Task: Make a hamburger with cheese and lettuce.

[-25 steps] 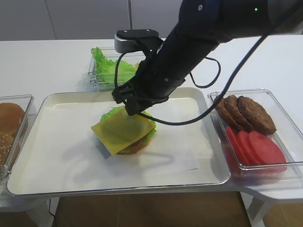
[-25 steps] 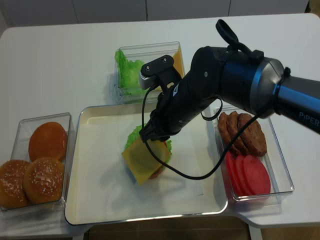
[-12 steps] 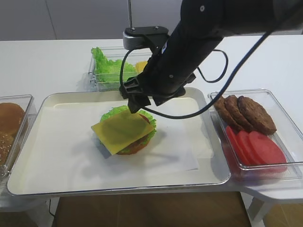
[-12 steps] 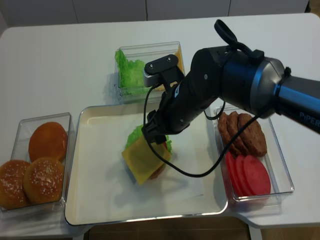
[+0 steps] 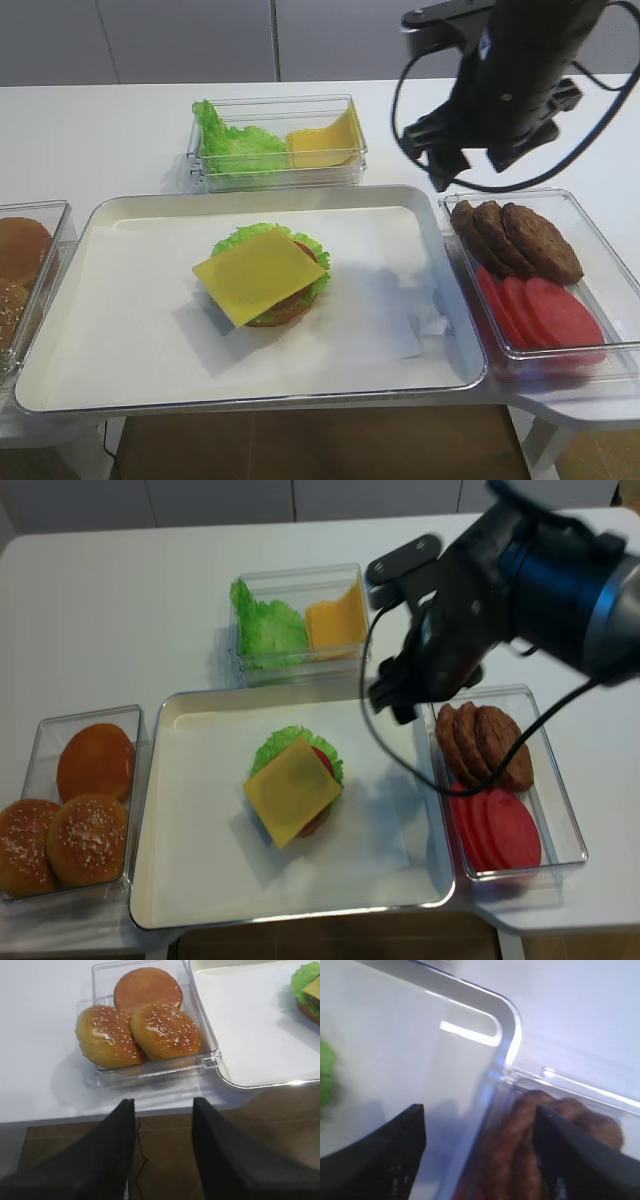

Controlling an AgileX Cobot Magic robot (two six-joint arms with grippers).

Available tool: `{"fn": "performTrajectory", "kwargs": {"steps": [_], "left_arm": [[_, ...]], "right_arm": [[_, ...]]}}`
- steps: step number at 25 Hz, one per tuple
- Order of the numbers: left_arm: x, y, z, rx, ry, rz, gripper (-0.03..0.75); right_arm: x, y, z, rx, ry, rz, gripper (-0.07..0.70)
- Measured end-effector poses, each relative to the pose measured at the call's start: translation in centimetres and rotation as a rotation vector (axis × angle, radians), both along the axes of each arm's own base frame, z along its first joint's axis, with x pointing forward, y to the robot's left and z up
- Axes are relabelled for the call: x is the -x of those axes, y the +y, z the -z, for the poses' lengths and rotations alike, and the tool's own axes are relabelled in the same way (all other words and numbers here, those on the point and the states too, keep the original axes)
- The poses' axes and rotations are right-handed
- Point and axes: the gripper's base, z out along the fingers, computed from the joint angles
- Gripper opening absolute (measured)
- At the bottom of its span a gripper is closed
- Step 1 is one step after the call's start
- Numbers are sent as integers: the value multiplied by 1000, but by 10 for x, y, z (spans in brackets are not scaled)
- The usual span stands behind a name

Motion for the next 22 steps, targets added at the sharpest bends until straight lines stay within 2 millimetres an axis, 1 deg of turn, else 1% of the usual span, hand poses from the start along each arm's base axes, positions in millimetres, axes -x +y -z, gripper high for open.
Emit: {"fn": "performTrajectory", "kwargs": {"steps": [4,8,12,14,16,18,20,22], "left_arm": [[0,0,0,0,0,0,288],[0,0,0,0,0,0,288],[0,0,0,0,0,0,288],[0,0,0,0,0,0,288],[0,0,0,0,0,0,288],[0,0,0,0,0,0,288],[0,0,0,0,0,0,288],[0,0,0,0,0,0,288]], "right_arm": [[-13,-47,-8,16,24,98,509],[-24,-96,-11,-17,63,217,509],[-27,-141,-11,-46,102,346,509],[-24,-158,-15,-54,102,405,510],[-17,-169,-19,-61,91,445,510],[-8,-175,-22,-63,89,464,510],[4,-176,-20,-59,108,470,510],[19,-175,-22,-65,110,471,510]]}}
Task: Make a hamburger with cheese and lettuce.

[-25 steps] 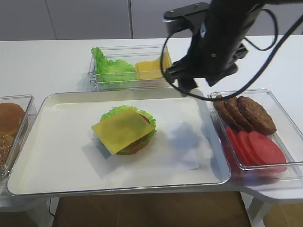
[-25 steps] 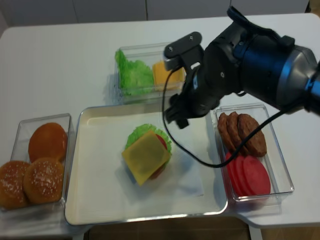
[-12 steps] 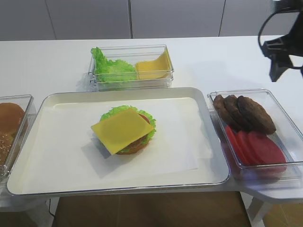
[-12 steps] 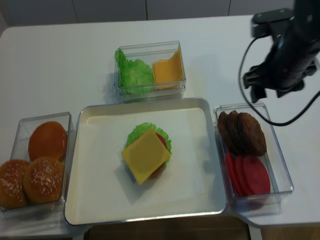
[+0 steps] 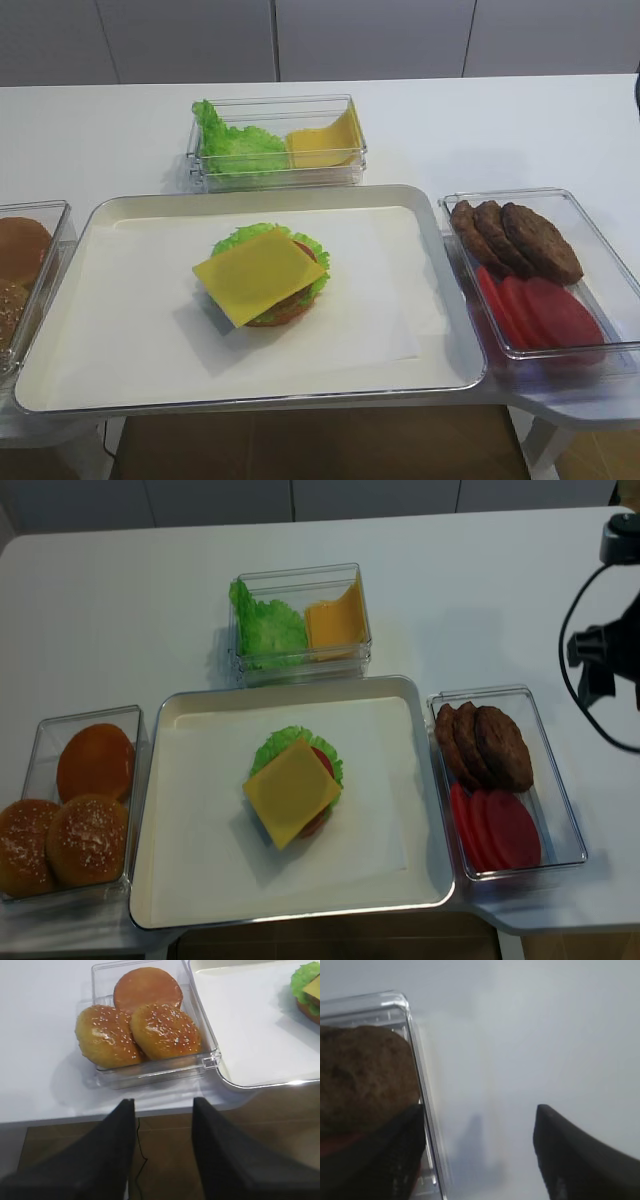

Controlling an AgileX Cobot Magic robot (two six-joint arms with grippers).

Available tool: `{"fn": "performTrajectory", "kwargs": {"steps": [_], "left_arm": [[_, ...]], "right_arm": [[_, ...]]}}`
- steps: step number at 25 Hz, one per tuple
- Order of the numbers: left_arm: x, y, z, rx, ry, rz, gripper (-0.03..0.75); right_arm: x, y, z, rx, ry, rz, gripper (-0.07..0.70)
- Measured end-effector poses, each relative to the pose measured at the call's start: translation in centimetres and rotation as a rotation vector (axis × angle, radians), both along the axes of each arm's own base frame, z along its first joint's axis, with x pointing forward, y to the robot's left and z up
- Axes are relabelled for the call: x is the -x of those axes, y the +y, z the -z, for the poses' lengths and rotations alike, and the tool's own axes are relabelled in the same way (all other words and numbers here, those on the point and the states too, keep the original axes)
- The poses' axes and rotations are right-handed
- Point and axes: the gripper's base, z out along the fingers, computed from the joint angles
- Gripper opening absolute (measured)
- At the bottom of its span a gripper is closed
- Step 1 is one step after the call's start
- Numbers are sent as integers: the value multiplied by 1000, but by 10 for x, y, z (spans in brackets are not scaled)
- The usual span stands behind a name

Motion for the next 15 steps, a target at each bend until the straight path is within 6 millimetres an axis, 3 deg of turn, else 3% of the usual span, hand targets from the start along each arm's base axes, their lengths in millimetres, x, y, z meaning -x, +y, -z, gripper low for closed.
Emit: {"fn": "performTrajectory", "kwargs": {"steps": [5,15], "left_arm": [[0,0,0,0,0,0,288],[0,0,0,0,0,0,288]], "right_arm": [[48,1,-16,-4,-47,0,510],[176,1,-50,-7,-243,-3,510]]}}
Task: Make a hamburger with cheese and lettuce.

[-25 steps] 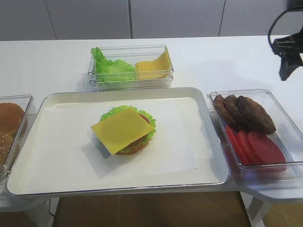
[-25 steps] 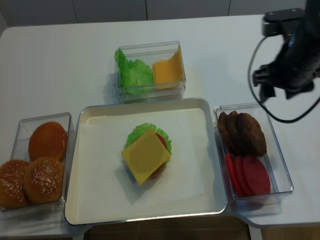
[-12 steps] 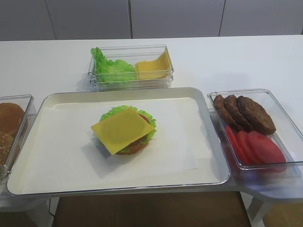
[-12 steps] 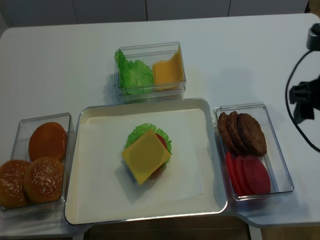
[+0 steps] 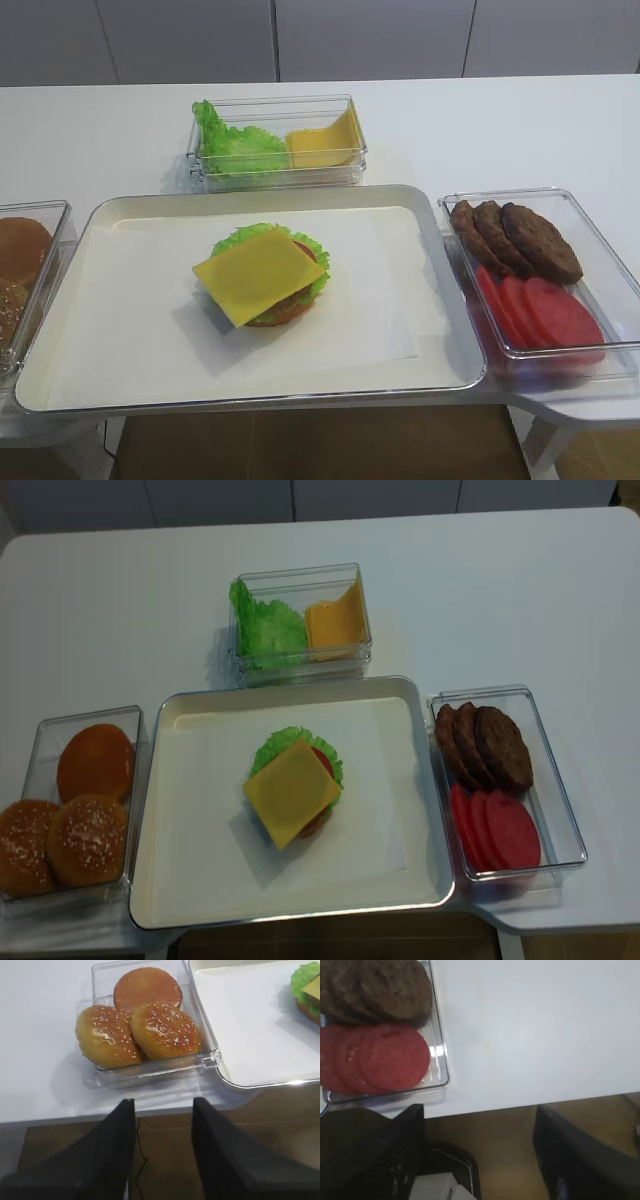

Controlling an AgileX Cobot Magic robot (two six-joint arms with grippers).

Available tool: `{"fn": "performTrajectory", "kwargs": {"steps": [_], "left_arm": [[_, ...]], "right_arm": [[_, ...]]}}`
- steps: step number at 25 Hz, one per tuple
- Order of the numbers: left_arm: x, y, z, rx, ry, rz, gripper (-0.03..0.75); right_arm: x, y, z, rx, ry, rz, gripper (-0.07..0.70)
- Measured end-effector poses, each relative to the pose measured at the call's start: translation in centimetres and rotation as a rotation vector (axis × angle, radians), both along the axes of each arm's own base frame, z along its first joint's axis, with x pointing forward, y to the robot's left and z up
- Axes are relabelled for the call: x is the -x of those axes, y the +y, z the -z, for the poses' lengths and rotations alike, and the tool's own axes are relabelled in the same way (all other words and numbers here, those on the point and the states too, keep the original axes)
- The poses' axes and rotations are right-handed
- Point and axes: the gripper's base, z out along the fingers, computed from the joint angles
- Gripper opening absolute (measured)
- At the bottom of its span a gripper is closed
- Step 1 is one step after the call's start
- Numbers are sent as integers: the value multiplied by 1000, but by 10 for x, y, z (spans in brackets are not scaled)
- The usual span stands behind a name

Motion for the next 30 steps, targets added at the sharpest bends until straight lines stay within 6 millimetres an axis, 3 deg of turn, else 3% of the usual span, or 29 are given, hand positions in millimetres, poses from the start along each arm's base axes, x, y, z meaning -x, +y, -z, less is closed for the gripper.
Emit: {"fn": "performTrajectory", "kwargs": {"steps": [7,11,25,30], "left_arm": [[0,0,0,0,0,0,288],[0,0,0,0,0,0,288],[0,0,0,0,0,0,288],[0,0,0,0,0,0,288]], "right_arm": [[75,0,-16,1,-267,1,510],[104,1,-18,-2,-380,-1,510],[179,7,-8,-56,-679,-46,510],[189,7,-2,-55,-715,-48,510]]}}
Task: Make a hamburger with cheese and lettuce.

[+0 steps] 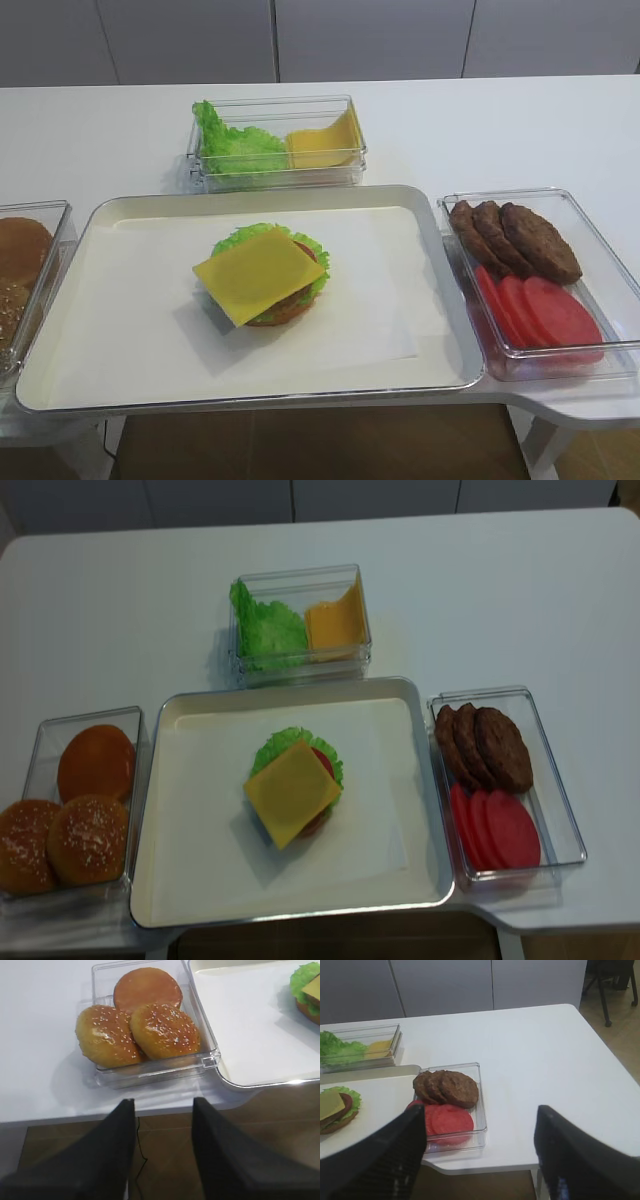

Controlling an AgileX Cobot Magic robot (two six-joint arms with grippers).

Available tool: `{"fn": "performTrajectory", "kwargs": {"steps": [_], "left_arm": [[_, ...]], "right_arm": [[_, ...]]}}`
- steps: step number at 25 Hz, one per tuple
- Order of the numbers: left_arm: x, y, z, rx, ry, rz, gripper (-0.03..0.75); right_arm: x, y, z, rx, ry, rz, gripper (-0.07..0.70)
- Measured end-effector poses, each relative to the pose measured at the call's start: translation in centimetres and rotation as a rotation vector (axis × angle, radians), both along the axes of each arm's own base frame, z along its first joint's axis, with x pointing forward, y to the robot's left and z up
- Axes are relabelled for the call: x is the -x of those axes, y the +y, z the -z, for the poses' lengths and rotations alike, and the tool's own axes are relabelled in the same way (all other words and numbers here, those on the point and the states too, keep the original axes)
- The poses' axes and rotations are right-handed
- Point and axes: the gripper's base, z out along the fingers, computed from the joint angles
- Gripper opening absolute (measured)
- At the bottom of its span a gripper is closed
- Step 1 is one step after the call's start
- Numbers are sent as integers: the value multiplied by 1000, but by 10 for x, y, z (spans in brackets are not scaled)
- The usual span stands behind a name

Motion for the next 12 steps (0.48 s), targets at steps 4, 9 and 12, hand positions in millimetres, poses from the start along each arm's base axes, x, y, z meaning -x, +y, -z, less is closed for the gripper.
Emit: {"fn": "performTrajectory", "kwargs": {"steps": [4,9,12], "left_arm": [[0,0,0,0,0,0,288],[0,0,0,0,0,0,288],[0,0,0,0,0,0,288]], "right_arm": [[-14,0,16,-2,73,-2,510],[-36,0,46,-4,205,-4,510],[-46,0,63,9,275,-4,510]]}}
